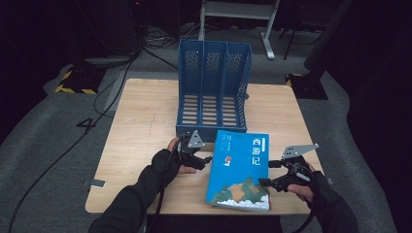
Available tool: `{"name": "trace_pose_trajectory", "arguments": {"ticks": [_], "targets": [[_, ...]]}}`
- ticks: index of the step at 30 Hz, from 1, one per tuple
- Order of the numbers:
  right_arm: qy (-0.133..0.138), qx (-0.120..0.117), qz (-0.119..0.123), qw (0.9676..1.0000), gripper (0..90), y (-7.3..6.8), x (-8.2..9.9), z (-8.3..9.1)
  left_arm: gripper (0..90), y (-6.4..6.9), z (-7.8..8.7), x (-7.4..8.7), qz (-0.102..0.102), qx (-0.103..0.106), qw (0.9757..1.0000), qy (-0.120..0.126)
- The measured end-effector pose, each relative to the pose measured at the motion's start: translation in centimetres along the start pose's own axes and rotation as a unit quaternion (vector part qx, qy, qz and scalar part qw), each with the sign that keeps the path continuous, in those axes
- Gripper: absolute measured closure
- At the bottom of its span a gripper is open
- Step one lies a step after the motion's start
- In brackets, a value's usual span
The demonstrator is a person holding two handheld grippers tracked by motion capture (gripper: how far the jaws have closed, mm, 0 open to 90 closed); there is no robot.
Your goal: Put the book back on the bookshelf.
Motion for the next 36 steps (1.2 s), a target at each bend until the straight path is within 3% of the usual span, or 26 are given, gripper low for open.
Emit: {"name": "trace_pose_trajectory", "arguments": {"ticks": [3, 5, 11, 14, 16, 20, 22, 30, 36], "targets": [[0.000, 0.000, 0.006, 1.0000, 14.7, 0.0, -0.1, 0.0, 24.8, -0.1, -0.2, 0.0, 0.005, -0.002, 1.0000, 0.001], [0.004, 0.005, 0.023, 0.9997, 15.2, -0.3, -0.2, 0.0, 24.9, -0.2, -0.3, 0.0, 0.009, -0.003, 1.0000, 0.001], [0.018, -0.012, 0.036, 0.9991, 17.2, -0.2, -1.0, -0.2, 26.2, -0.2, -0.3, 0.0, 0.003, -0.006, 1.0000, 0.003], [0.047, -0.029, 0.023, 0.9982, 35.6, 0.3, -1.3, -0.7, 27.2, -0.3, -0.2, 0.0, 0.008, -0.011, 0.9999, 0.010], [0.049, -0.034, 0.027, 0.9979, 36.4, 0.4, -1.4, -1.0, 27.3, -0.5, 0.0, 0.0, 0.014, -0.011, 0.9997, 0.017], [0.052, -0.053, 0.017, 0.9971, 51.1, 0.7, -1.9, -1.9, 30.6, -0.8, 0.6, -0.5, 0.030, 0.000, 0.9985, 0.045], [0.059, -0.071, 0.009, 0.9957, 58.7, 1.0, -2.0, -2.5, 30.7, -0.8, 0.3, -0.5, 0.020, -0.007, 0.9991, 0.036], [0.075, -0.087, 0.025, 0.9930, 63.0, 1.3, -2.0, -3.2, 31.8, -0.8, -0.1, 0.0, 0.014, -0.016, 0.9996, 0.017], [0.089, -0.089, 0.046, 0.9910, 66.5, 1.0, -2.5, -4.2, 35.8, -1.6, -0.2, 0.8, 0.031, -0.012, 0.9994, 0.007]]}}
Point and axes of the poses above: each handheld gripper's, and its own axes: z roughly backward along the jaws, x roughly out of its underside, y roughly to its right, the point moved 1 cm from there along -z, roughly forward along the jaws, and after that the axes turned 9 degrees about y, right-handed, at the moved point
